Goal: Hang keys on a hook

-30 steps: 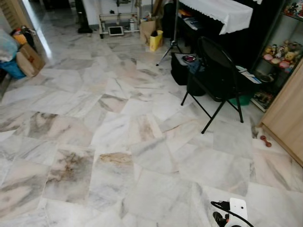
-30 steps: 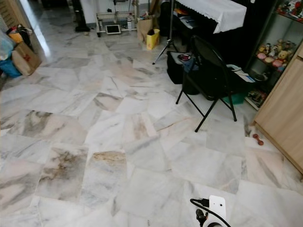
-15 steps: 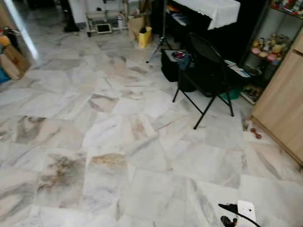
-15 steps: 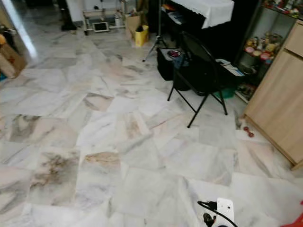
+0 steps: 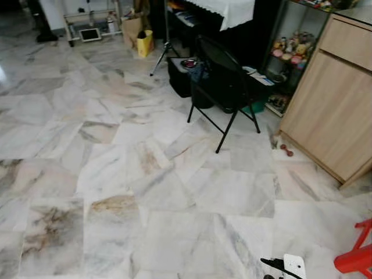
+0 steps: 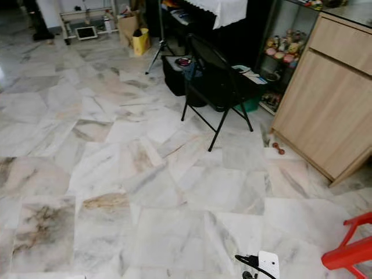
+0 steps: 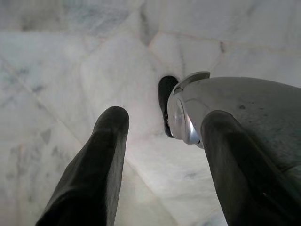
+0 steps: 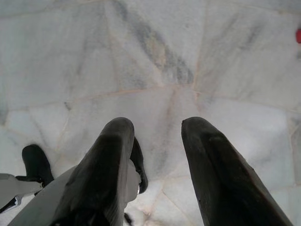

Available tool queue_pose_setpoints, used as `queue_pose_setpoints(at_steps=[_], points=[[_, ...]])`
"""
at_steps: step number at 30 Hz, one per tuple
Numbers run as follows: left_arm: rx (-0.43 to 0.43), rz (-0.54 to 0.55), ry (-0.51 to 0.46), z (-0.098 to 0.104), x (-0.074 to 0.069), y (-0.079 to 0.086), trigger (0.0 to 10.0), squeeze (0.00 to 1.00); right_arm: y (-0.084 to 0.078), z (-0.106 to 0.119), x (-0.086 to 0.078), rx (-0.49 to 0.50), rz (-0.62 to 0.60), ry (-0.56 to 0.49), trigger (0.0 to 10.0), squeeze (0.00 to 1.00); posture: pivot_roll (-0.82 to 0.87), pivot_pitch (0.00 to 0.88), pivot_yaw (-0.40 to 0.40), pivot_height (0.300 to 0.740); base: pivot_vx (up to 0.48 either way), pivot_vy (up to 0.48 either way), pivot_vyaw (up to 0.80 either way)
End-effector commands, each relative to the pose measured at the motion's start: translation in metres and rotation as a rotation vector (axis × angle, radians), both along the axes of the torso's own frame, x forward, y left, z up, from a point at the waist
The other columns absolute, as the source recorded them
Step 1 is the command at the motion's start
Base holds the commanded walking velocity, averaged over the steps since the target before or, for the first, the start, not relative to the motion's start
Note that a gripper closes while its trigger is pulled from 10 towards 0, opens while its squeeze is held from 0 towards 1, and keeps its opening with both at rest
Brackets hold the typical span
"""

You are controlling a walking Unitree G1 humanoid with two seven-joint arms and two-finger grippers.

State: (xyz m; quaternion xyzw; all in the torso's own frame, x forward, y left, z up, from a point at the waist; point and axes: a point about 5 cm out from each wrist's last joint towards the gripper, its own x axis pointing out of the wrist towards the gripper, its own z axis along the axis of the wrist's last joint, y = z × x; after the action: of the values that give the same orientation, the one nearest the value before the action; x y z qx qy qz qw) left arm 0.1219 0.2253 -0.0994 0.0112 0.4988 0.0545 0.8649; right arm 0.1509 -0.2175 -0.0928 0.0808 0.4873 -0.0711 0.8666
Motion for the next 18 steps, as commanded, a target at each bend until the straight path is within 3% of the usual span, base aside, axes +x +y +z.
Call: queue_pose_setpoints(at_steps=[1,12,18], points=[[0.005,-0.034,0.012,-0.0009,-0.0031,0.0001,10.0,0.0,-0.0015,-0.0004,-0.0014,-0.006,0.004,0.011,10.0,0.0,-0.15,0.035,0.005,0.74,0.0,0.0,-0.7],[0.038,-0.093,0.011,-0.0003,-0.003,0.0013,10.0,0.0,-0.0066,-0.0019,-0.0089,-0.012,0.007,0.027,10.0,0.0,-0.15,0.023,0.021,0.74,0.0,0.0,-0.7],[0.035,-0.088,0.01,-0.0003,-0.0035,0.0017,10.0,0.0,0.0005,-0.0034,-0.0085,-0.009,0.013,0.031,10.0,0.0,-0.15,0.029,0.019,0.74,0.0,-0.48,-0.7]])
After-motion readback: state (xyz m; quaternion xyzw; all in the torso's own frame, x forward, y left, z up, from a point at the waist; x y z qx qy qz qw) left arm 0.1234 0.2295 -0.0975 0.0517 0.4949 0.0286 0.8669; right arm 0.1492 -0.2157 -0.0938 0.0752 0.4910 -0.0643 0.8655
